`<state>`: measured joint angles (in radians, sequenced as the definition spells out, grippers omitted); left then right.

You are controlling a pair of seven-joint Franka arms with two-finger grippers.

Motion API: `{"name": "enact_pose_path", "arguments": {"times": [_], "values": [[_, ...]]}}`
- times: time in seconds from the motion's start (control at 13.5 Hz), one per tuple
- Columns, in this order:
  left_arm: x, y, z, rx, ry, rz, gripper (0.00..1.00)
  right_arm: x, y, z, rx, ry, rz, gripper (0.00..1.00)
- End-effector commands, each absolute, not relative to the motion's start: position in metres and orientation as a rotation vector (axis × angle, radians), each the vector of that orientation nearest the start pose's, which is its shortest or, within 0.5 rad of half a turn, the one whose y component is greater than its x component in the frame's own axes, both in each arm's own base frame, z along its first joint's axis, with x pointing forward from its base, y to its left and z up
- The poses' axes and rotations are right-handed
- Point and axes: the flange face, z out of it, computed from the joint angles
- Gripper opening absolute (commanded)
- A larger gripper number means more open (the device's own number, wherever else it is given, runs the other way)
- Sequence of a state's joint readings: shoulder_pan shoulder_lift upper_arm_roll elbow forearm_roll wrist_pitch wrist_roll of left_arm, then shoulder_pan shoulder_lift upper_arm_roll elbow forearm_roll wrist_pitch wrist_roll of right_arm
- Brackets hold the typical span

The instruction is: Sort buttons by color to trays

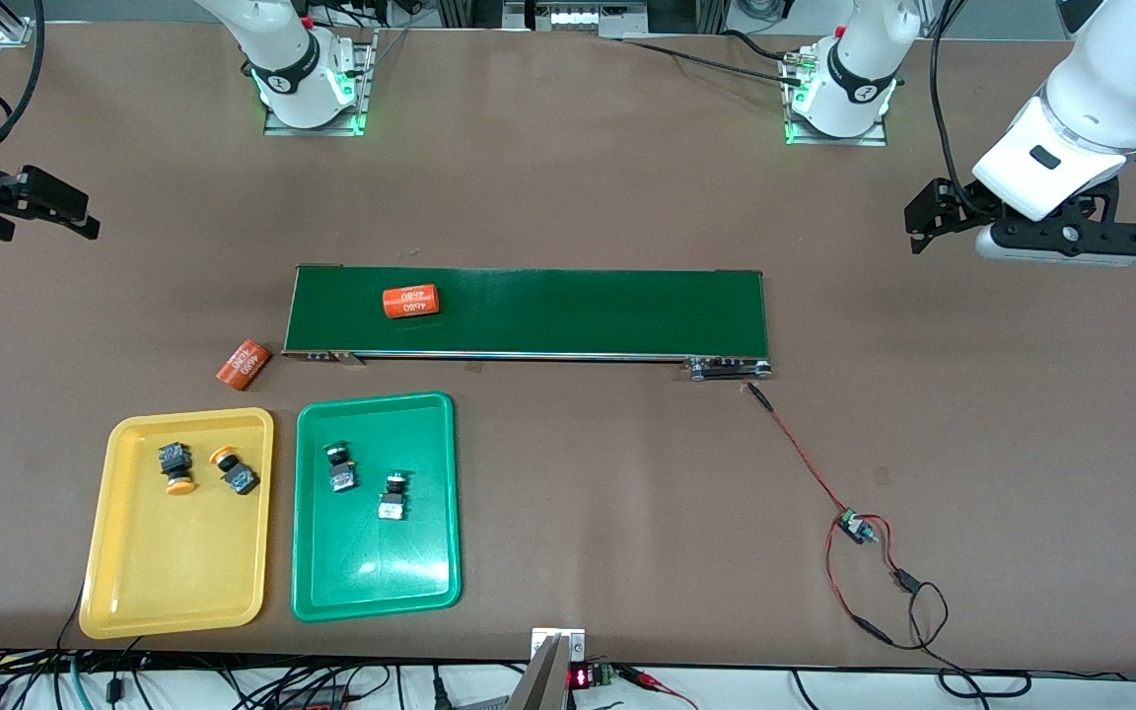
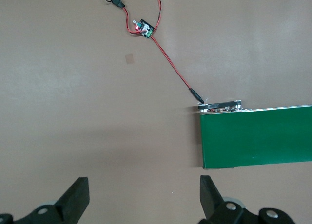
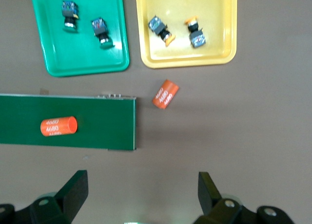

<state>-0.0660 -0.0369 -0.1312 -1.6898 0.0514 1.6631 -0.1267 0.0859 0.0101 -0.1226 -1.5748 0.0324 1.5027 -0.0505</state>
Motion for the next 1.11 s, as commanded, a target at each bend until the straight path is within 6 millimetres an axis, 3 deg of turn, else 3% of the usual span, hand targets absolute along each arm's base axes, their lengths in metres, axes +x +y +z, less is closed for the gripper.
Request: {"name": "enact_pose_path", "arguments": {"times": [0.0, 0.52, 1.04], "values": [[0.536, -0.106, 0.605, -3.096, 0.111, -0.023, 1.00, 0.540, -0.019, 0.608, -3.117, -0.034, 0.212, 1.00], [0.536, -0.106, 0.606, -3.096, 0.111, -0.025, 1.00, 0.550, -0.021, 0.622, -3.135, -0.007, 0.070, 1.00], [0.536, -0.106, 0.606, -3.096, 0.111, -0.025, 1.00, 0.555, -0.019, 0.615, -3.136, -0.012, 0.077, 1.00]]}}
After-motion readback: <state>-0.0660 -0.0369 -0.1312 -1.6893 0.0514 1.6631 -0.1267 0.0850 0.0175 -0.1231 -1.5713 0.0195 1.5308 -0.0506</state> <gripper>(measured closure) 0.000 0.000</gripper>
